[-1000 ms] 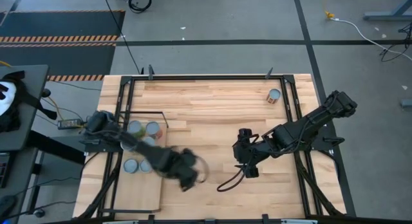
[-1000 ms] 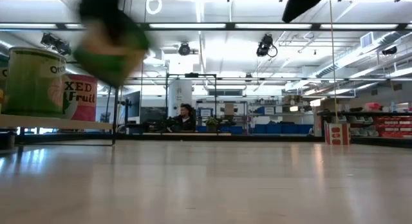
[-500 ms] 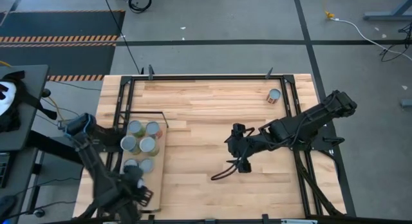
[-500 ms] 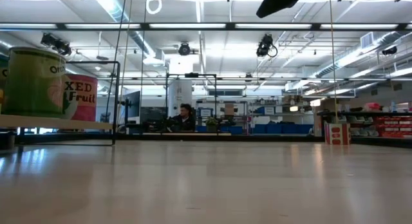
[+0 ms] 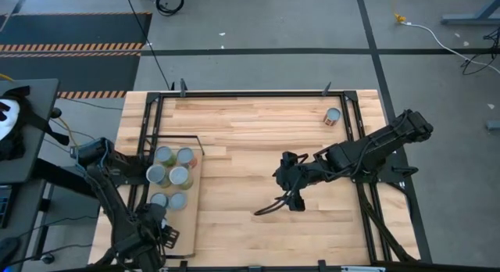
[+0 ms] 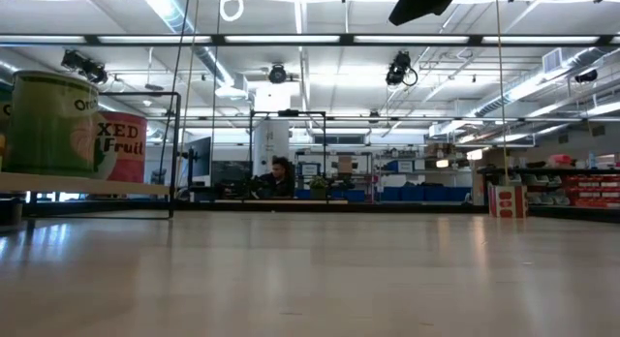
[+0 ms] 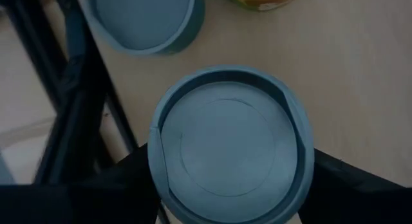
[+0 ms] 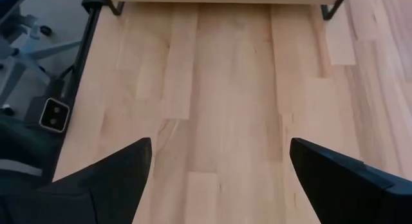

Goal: Pick and place cans onto a shelf
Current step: Put the canned peaches on the shelf, then put the canned diced tomatoes on the shelf

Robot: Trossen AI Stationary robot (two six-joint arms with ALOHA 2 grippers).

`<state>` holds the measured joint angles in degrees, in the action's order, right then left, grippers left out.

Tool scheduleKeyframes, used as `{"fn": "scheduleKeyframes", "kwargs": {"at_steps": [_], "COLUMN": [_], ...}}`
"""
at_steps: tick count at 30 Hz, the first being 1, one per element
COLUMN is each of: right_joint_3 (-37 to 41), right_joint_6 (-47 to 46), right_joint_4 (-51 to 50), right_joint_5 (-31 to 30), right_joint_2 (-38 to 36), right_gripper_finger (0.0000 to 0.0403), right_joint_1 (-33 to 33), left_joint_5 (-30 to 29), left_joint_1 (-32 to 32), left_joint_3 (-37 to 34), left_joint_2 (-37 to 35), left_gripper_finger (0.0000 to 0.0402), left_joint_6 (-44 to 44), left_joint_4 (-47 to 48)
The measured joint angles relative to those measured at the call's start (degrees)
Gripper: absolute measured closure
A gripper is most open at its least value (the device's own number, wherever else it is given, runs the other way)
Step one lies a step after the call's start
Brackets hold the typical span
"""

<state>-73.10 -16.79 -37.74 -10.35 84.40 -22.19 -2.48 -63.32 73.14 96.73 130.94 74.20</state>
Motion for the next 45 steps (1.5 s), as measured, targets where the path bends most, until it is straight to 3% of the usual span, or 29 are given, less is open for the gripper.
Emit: {"fn": "scheduleKeyframes", "kwargs": {"at_steps": [4, 8, 12, 16, 26, 30, 34, 37, 41, 43, 45], "right_joint_3": [0.00, 0.00, 0.00, 0.00, 0.02, 0.00, 0.18, 2.49, 8.44, 11.53, 14.38], "right_joint_6": [0.23, -0.14, -1.49, -1.21, -0.23, -2.98, -7.58, -12.24, -13.71, -13.66, -15.00], "right_joint_4": [-0.03, -1.11, -3.98, -5.64, -7.33, -15.90, -29.77, -34.06, -32.72, -32.88, -33.51], "right_joint_5": [0.04, 0.05, 0.11, 0.11, 0.15, -1.91, -8.97, -16.06, -17.45, -14.96, -13.24], "right_joint_2": [0.00, 0.00, 0.00, 0.00, -3.54, -6.35, -7.21, -7.23, -6.80, -6.49, -6.07], "right_gripper_finger": [0.0027, 0.0027, 0.0027, 0.0027, 0.0027, 0.0027, 0.0027, 0.0028, 0.0037, 0.0048, 0.0061], "right_joint_1": [-0.99, -1.43, -1.42, -1.13, 1.41, 5.83, 12.47, 17.96, 26.44, 31.29, 36.29], "left_joint_5": [-0.19, 0.44, 6.13, 8.26, 7.32, -0.61, -14.63, -25.37, -40.06, -46.07, -47.21], "left_joint_1": [-0.02, 0.12, 0.20, 0.16, 1.62, 4.27, 8.01, 12.02, 18.34, 21.44, 24.51], "left_joint_3": [-2.84, -3.04, -3.40, -3.32, -3.30, -2.54, -0.54, 1.56, 5.61, 8.01, 10.44], "left_joint_2": [-0.35, -0.40, -1.05, -2.60, -10.39, -15.45, -19.54, -21.56, -23.92, -24.60, -25.03], "left_gripper_finger": [0.0129, 0.0089, 0.0055, 0.0049, 0.0049, 0.0049, 0.0049, 0.0049, 0.0049, 0.0049, 0.0049], "left_joint_6": [-1.01, -1.07, -2.18, -4.09, -4.03, -5.02, -11.14, -19.51, -36.60, -51.75, -67.94], "left_joint_4": [-3.71, -3.86, -2.90, -2.71, -2.86, -2.84, -3.74, -5.36, -10.16, -17.26, -26.03]}}
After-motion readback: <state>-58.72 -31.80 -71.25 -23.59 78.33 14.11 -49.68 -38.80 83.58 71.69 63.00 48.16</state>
